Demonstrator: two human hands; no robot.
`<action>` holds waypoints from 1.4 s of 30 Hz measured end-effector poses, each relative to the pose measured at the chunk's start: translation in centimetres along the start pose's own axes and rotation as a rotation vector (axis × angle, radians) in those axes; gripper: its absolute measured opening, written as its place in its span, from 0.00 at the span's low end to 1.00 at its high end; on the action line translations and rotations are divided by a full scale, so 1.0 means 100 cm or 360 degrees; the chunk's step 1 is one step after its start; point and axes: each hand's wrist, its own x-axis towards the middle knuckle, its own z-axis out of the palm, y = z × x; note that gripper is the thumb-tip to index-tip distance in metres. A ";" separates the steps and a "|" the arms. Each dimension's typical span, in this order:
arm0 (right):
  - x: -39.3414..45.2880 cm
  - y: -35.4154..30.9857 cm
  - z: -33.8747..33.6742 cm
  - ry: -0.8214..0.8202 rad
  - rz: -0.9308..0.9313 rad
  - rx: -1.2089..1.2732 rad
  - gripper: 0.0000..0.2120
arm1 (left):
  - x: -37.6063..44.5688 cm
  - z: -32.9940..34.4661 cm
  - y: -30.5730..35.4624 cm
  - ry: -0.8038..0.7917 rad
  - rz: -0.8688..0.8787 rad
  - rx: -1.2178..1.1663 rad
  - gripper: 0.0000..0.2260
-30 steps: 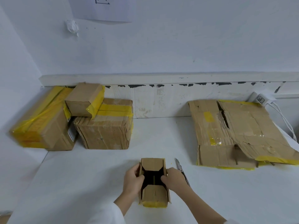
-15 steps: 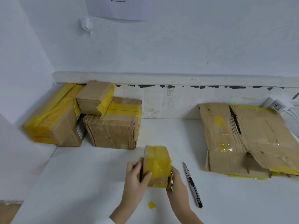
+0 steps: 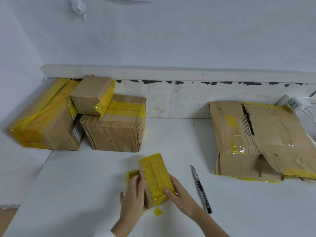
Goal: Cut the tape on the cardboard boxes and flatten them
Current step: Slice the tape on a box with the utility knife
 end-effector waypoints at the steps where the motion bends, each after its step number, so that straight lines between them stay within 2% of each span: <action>1: 0.003 -0.005 -0.008 -0.0139 0.0025 -0.0034 0.21 | 0.012 -0.002 0.003 -0.0004 -0.0091 -0.0049 0.09; 4: 0.015 -0.019 -0.026 -0.0502 0.0091 -0.0178 0.24 | 0.043 -0.008 0.006 -0.0269 -0.0333 -0.0388 0.13; 6: 0.021 -0.025 -0.031 -0.0607 0.0114 -0.0281 0.26 | 0.051 -0.009 0.000 -0.0374 -0.0441 -0.0530 0.09; 8: 0.023 -0.024 -0.034 -0.0539 0.0173 -0.0363 0.27 | 0.049 -0.012 -0.005 -0.0364 -0.0637 -0.0761 0.07; 10: 0.022 -0.017 -0.040 -0.0345 0.0299 -0.0418 0.30 | 0.042 -0.015 -0.017 -0.0358 -0.0808 -0.0955 0.08; 14: 0.016 -0.009 -0.046 -0.0239 0.0364 -0.0561 0.29 | 0.031 -0.023 -0.030 -0.0498 -0.0862 -0.1098 0.06; 16: 0.017 -0.008 -0.048 -0.0220 0.0370 -0.0533 0.24 | 0.028 -0.024 -0.029 -0.0563 -0.0914 -0.1219 0.07; 18: 0.016 -0.003 -0.050 -0.0018 0.0341 -0.0411 0.12 | 0.024 -0.024 -0.025 -0.0639 -0.1009 -0.1274 0.07; 19: 0.014 0.000 -0.051 0.0224 0.0333 -0.0355 0.05 | 0.023 -0.024 -0.023 -0.0624 -0.1052 -0.1236 0.06; 20: 0.011 0.006 -0.054 0.0504 0.0361 -0.0389 0.03 | 0.023 -0.024 -0.022 -0.0581 -0.1084 -0.1142 0.05; 21: 0.009 0.010 -0.058 0.0750 0.0443 -0.0543 0.06 | 0.023 -0.023 -0.022 -0.0531 -0.1090 -0.1023 0.05; 22: 0.007 0.015 -0.062 0.0861 0.0582 -0.0799 0.10 | 0.023 -0.023 -0.020 -0.0487 -0.1084 -0.0937 0.06; 24: 0.002 0.026 -0.066 0.0760 0.0867 -0.1268 0.17 | 0.023 -0.021 -0.015 -0.0425 -0.1086 -0.0937 0.06; 25: 0.001 0.030 -0.065 0.0669 0.0949 -0.1365 0.18 | 0.024 -0.020 -0.013 -0.0391 -0.1098 -0.0994 0.06; 30: 0.005 0.026 -0.062 0.0528 0.1005 -0.1424 0.08 | 0.028 -0.018 -0.005 -0.0225 -0.0982 -0.1028 0.04; 33: 0.006 0.017 -0.063 0.0612 0.0907 -0.1089 0.13 | 0.034 -0.018 -0.002 -0.0178 -0.0938 -0.1035 0.03; 35: 0.006 -0.003 -0.060 0.0722 0.0688 -0.0697 0.10 | 0.036 -0.018 -0.001 -0.0123 -0.0922 -0.1038 0.03; 37: 0.011 -0.031 -0.055 0.0788 0.0402 -0.0625 0.04 | 0.037 -0.017 -0.002 -0.0064 -0.0945 -0.1049 0.03; 39: 0.018 -0.060 -0.044 0.0610 0.0170 -0.0887 0.02 | 0.033 -0.016 -0.001 -0.0037 -0.0978 -0.1083 0.03; 42: 0.031 -0.094 -0.017 0.0169 0.0174 -0.1662 0.12 | 0.029 -0.012 0.001 -0.0028 -0.0971 -0.1082 0.02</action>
